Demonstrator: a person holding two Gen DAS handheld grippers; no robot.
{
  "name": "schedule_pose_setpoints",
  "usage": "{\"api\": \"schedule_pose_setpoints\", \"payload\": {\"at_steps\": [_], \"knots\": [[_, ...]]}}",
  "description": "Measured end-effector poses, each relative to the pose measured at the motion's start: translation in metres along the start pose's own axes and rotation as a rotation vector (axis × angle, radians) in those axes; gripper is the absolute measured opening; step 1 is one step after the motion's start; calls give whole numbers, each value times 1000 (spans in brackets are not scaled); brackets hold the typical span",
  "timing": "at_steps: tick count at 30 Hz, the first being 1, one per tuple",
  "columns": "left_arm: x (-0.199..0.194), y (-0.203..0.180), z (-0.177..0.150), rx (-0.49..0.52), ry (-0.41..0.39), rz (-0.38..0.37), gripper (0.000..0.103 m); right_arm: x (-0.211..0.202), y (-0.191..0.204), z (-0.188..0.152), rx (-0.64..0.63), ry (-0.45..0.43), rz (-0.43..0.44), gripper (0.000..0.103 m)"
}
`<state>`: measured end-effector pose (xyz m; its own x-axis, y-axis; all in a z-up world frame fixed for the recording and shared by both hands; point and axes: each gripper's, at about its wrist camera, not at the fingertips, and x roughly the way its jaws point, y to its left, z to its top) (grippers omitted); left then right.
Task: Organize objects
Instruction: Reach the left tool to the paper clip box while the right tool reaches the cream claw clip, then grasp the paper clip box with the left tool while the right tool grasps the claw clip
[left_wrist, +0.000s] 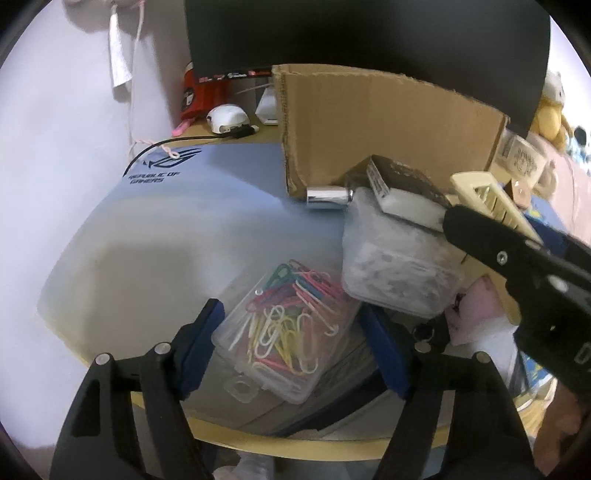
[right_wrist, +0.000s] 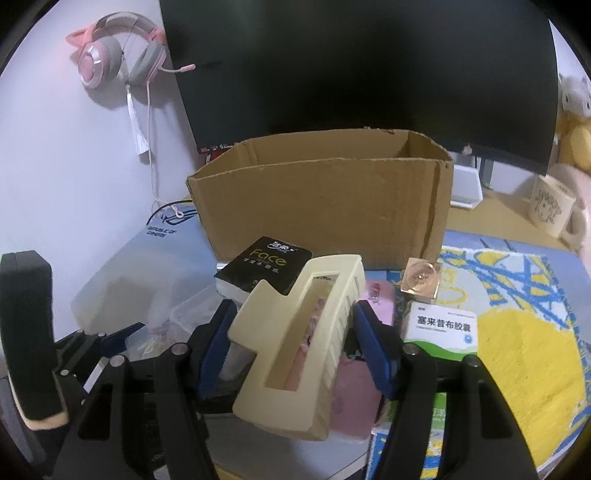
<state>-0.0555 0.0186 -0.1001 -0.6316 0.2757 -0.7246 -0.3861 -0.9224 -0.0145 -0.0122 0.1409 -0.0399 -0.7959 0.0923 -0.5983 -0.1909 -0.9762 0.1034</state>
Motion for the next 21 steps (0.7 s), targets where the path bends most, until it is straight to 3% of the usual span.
{"api": "schedule_pose_setpoints", "payload": {"at_steps": [3,6,10,14,21], "knots": [[-3,14,0,-58,-9,-20,61,-1,0,0,-1,-1,-1,64],[-1,21,0,-83,-14,49,61,-4,-2,0,5,-10,10,61],[-3,28,0,-108,-20,57,61,-5,-4,0,4,-16,22,60],[-7,32,2,-130,-37,118,61,-8,-8,2,21,-30,55,60],[-19,39,8,-202,-92,87,61,-15,-9,6,19,-56,103,59]]}}
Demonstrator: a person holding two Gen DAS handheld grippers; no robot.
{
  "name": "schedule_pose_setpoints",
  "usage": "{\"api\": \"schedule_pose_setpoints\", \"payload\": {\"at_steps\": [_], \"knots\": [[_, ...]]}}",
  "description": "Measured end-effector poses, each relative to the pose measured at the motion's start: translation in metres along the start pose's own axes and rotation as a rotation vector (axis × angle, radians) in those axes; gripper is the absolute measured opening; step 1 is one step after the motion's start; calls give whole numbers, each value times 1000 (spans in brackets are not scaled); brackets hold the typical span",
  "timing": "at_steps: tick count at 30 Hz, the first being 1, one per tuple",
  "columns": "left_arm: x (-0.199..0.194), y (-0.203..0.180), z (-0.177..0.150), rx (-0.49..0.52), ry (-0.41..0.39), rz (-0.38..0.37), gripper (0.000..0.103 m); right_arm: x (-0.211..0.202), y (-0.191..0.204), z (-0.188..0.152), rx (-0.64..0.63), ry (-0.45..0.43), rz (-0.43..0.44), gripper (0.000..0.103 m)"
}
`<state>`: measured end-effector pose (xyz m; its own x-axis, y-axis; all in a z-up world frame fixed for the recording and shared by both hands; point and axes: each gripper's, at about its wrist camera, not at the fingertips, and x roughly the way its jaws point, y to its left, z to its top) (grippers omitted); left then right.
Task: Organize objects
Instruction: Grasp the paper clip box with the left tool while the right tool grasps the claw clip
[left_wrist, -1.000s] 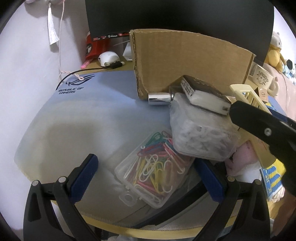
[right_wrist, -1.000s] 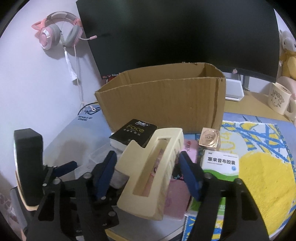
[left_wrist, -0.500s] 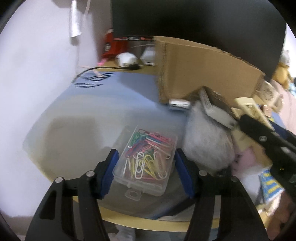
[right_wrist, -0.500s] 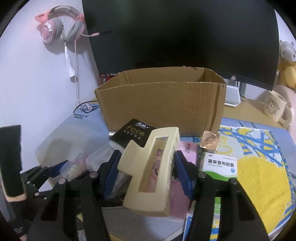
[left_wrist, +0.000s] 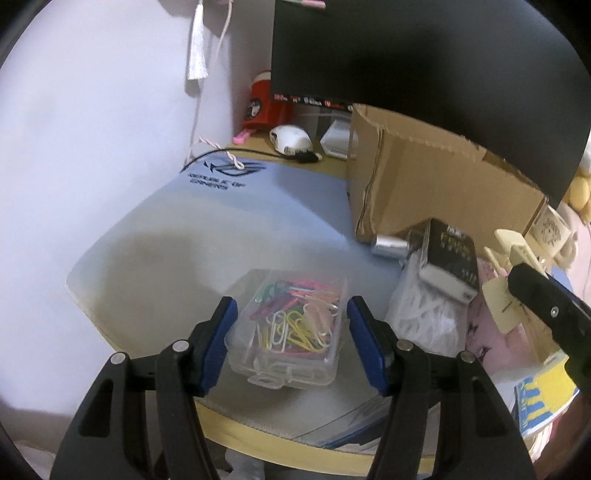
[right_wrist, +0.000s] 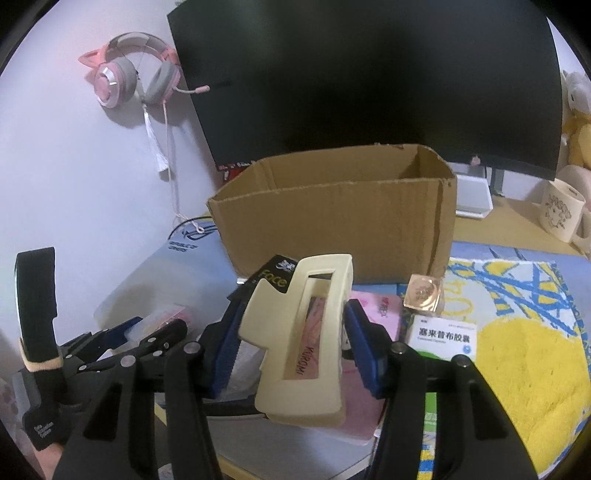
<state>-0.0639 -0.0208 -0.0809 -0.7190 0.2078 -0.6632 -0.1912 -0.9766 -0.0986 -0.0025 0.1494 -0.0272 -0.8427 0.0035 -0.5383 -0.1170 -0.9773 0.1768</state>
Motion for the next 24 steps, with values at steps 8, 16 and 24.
{"api": "schedule_pose_setpoints", "payload": {"at_steps": [8,16,24], "knots": [[-8,-3,7,-20,-25,11,60,6,-1,0,-14,27,-4,53],[-11,-2,11,-40,-47,-22,60,-1,-4,1,3,-3,-4,53],[-27,-10,27,-34,-116,-12,60,-10,-7,17,-12,-28,21,53]]}}
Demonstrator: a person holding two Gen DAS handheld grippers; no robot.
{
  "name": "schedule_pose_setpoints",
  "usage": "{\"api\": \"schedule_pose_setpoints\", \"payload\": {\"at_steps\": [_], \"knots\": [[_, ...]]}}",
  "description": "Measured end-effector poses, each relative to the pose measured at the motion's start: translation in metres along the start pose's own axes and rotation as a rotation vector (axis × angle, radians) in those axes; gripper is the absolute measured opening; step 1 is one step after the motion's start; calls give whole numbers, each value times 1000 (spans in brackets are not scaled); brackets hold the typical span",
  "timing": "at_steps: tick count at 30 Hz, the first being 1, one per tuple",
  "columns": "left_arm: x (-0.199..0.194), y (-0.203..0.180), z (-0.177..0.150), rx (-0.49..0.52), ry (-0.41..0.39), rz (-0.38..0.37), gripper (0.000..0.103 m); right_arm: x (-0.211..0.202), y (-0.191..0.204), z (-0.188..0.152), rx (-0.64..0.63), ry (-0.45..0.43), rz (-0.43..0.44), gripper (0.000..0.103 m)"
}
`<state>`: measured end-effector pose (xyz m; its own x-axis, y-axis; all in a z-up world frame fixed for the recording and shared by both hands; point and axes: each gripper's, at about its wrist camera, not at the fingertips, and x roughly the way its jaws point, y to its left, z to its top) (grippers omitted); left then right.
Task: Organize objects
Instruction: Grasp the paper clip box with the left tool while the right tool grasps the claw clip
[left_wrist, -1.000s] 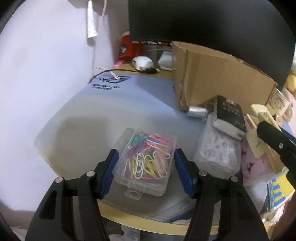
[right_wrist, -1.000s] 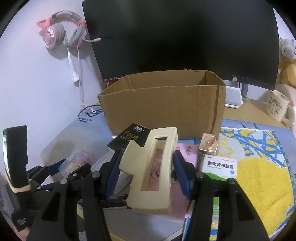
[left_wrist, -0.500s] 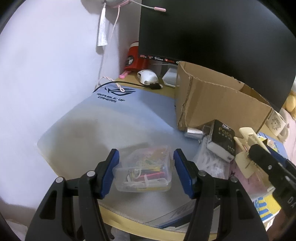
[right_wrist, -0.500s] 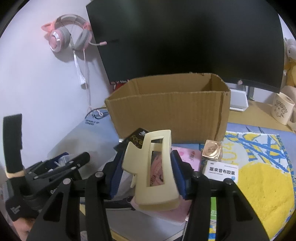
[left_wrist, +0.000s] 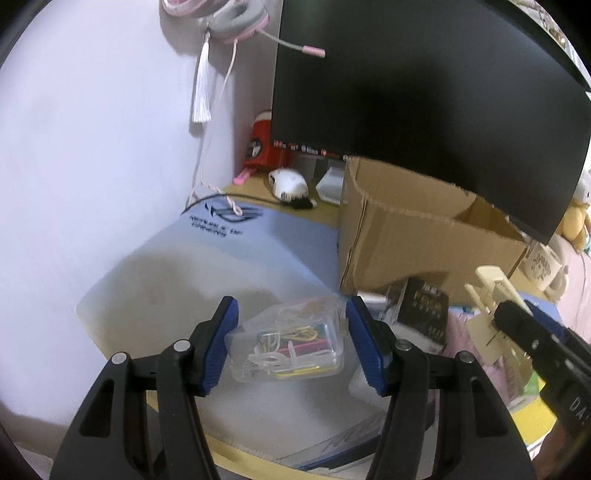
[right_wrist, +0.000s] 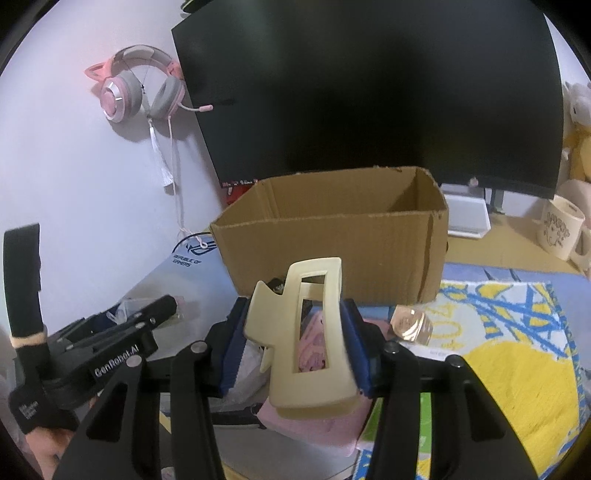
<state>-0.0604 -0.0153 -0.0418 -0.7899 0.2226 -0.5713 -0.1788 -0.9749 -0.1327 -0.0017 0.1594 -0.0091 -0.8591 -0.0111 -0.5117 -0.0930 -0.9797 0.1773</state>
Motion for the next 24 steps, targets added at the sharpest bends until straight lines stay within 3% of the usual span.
{"api": "schedule_pose_setpoints", "payload": {"at_steps": [11,24], "knots": [[-24,-19,44,27,-95,31,60,-13,-8,35,-25,-33,-15,53],[-23,-37,83,58,-127,31,60,-22,-22,69,-19,-84,-29,53]]}}
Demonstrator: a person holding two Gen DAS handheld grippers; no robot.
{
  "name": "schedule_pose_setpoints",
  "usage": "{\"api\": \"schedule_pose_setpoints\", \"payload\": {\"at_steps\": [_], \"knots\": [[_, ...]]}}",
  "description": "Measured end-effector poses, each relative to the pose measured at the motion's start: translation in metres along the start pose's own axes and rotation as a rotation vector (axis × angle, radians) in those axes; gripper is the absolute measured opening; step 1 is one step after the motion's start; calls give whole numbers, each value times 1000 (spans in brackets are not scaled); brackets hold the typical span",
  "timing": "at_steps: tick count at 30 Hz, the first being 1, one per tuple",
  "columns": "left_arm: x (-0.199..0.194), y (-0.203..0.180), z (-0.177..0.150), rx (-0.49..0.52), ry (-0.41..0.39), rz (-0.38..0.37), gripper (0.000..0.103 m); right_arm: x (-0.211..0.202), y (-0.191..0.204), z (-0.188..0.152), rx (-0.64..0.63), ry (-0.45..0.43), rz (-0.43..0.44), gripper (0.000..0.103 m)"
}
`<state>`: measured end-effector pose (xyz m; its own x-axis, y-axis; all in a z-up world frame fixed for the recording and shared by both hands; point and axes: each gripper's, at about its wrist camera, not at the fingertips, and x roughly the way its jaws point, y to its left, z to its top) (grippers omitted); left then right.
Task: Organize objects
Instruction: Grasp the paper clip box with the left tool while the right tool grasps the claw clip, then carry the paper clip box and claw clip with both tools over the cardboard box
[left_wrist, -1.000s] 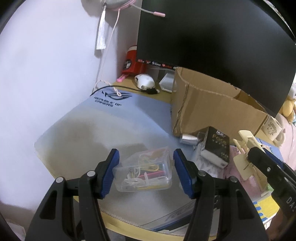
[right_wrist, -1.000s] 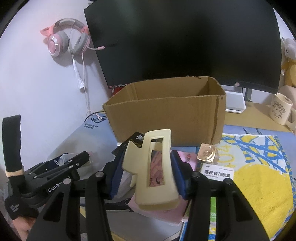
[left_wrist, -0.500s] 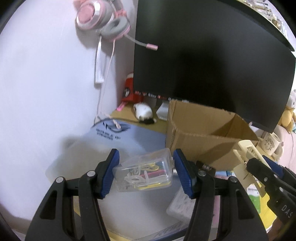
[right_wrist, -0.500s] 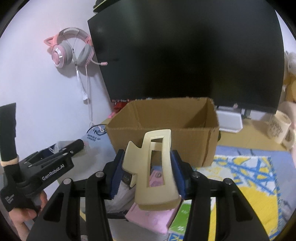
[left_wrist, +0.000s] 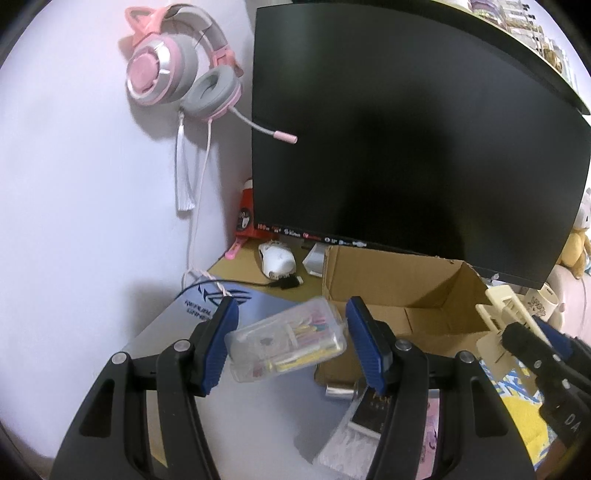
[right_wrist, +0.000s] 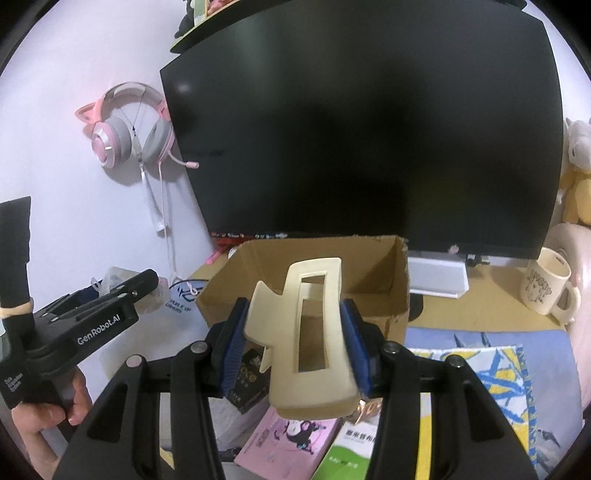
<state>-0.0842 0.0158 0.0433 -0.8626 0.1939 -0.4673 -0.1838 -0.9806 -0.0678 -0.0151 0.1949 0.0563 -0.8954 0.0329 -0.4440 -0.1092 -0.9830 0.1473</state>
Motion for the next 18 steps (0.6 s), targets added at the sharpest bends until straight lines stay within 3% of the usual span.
{"api": "schedule_pose_setpoints", "payload": {"at_steps": [18], "knots": [[28,-18,43,10,-38,-50,60,30,-26,43,16,-40,-49,53]]}}
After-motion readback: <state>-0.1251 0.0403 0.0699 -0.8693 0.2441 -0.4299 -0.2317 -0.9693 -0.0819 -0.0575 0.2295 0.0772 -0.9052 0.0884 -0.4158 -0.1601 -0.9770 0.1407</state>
